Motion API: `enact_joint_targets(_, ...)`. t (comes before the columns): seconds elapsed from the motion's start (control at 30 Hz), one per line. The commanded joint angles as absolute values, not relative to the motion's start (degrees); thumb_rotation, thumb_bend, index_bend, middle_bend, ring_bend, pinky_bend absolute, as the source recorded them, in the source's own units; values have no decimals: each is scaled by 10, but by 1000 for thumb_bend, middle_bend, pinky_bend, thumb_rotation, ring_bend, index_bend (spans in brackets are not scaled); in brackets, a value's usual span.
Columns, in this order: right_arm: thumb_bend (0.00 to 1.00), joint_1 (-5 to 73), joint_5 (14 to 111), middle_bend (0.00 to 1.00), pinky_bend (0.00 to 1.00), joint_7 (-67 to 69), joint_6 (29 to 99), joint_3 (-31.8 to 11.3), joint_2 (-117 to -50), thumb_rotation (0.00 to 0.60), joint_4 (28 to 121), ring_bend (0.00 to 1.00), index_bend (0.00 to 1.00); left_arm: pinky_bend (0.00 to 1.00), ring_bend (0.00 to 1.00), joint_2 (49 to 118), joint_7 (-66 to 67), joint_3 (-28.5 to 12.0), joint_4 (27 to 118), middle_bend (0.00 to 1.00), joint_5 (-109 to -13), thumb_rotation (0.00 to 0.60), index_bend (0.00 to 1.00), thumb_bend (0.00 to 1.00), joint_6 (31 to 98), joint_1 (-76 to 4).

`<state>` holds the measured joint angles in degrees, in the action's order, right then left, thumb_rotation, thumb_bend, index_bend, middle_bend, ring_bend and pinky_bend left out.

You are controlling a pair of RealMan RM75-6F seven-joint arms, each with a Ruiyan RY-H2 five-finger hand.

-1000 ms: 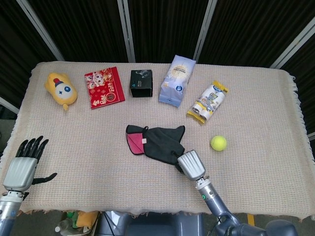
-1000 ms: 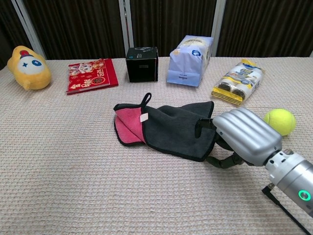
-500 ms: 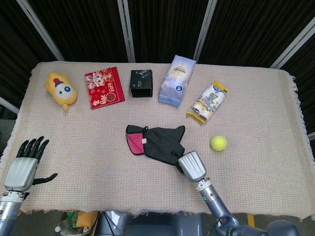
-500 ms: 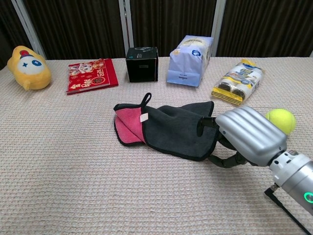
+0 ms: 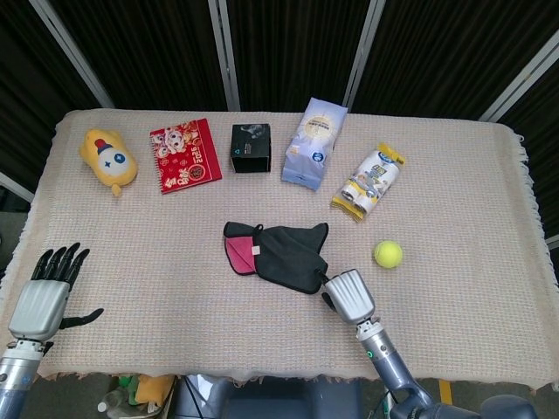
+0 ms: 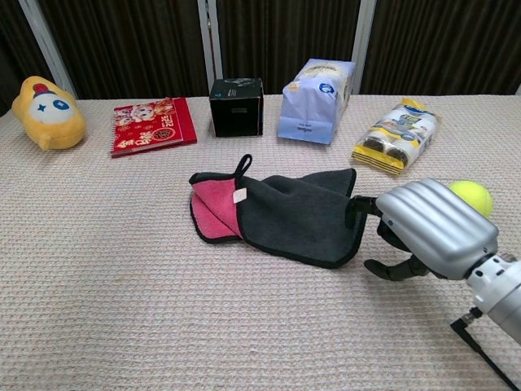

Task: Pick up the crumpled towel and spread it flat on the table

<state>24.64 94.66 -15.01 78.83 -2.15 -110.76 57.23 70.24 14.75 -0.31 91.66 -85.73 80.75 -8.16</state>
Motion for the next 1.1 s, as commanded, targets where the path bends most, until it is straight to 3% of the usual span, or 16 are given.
enact_joint_targets(0.03, 285, 249, 945, 981, 947, -143, 788, -24, -1113, 600, 566, 1000, 412, 0, 0, 703, 148, -3, 918, 0, -859, 600, 0, 0, 809, -81)
enact_joint_targets(0.47, 286, 269, 959, 981, 947, -135, 802, -33, -1144, 600, 552, 1000, 435, 0, 0, 705, 149, -3, 916, 0, -858, 600, 0, 0, 807, -83)
enact_joint_targets(0.7, 361, 275, 964, 998, 947, -140, 814, -40, -1142, 600, 567, 1000, 581, 0, 0, 704, 146, -2, 917, 0, -859, 600, 0, 0, 807, -83)
enact_joint_targets(1.1, 389, 281, 948, 1000, 947, -143, 799, -48, -1146, 600, 552, 1000, 585, 0, 0, 707, 152, 1, 918, 0, -862, 600, 0, 0, 804, -83)
